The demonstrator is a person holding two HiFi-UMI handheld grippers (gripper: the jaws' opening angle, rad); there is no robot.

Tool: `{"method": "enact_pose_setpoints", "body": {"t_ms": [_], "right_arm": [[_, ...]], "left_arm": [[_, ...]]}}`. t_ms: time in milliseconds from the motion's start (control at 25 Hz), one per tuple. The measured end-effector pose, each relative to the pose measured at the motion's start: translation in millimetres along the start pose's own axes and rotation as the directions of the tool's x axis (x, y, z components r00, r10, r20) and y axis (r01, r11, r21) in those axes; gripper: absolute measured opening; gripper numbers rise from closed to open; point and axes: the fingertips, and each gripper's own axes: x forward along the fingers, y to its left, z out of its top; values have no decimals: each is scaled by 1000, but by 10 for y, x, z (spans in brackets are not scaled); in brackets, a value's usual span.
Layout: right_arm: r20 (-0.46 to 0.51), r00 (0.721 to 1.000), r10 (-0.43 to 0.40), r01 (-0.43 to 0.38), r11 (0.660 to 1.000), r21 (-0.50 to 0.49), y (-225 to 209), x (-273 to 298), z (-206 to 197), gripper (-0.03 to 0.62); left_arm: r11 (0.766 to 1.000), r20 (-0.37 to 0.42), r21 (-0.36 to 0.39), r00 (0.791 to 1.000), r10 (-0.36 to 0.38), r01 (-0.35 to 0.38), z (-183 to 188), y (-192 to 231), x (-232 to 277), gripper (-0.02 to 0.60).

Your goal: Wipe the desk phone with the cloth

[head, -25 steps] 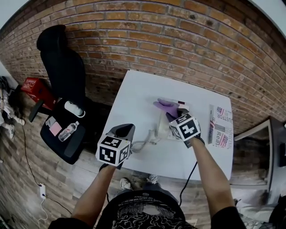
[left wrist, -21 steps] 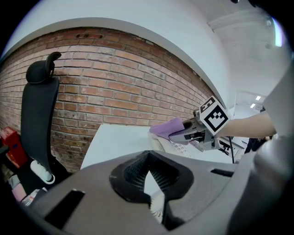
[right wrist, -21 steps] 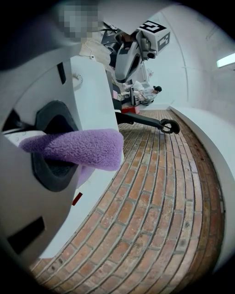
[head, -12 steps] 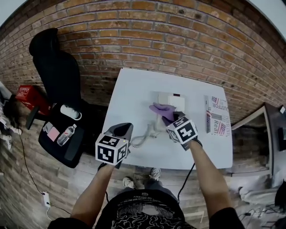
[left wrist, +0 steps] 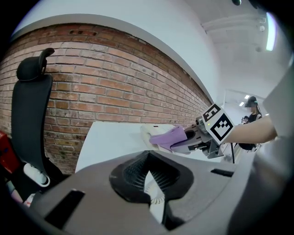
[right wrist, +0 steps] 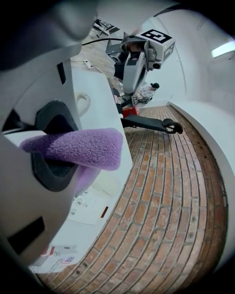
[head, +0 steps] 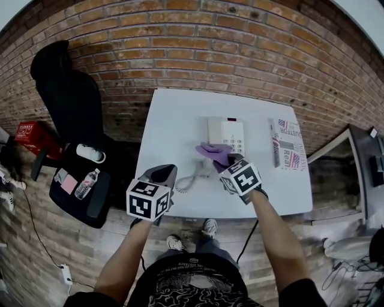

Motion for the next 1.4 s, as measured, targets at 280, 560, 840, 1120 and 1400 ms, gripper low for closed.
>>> {"method": "enact_pose_setpoints", "body": {"t_ms": [280, 560, 840, 1120, 1400], "right_arm": [[-10, 1000, 12, -11, 998, 54, 147, 15, -145, 44], [-29, 1000, 10, -8, 998, 62, 257, -6, -259, 44], [1, 1000, -17, 17, 1000, 6, 151, -273, 19, 44], [47, 998, -45, 47, 998, -46, -241, -476, 396, 44], [65, 998, -25, 32, 994, -100, -774, -428, 707, 44]], "left_arm": [[1000, -9, 2, 1000, -24, 24, -69, 28, -16, 3], [999, -9, 0, 999, -48, 48, -76, 18, -6, 3], [999, 9, -3, 999, -53, 53, 1, 40, 3, 3], [999, 17, -7, 999, -44, 44, 96, 43, 142, 3], [999, 11, -35, 1000, -8, 8, 217, 80, 476, 3]]}}
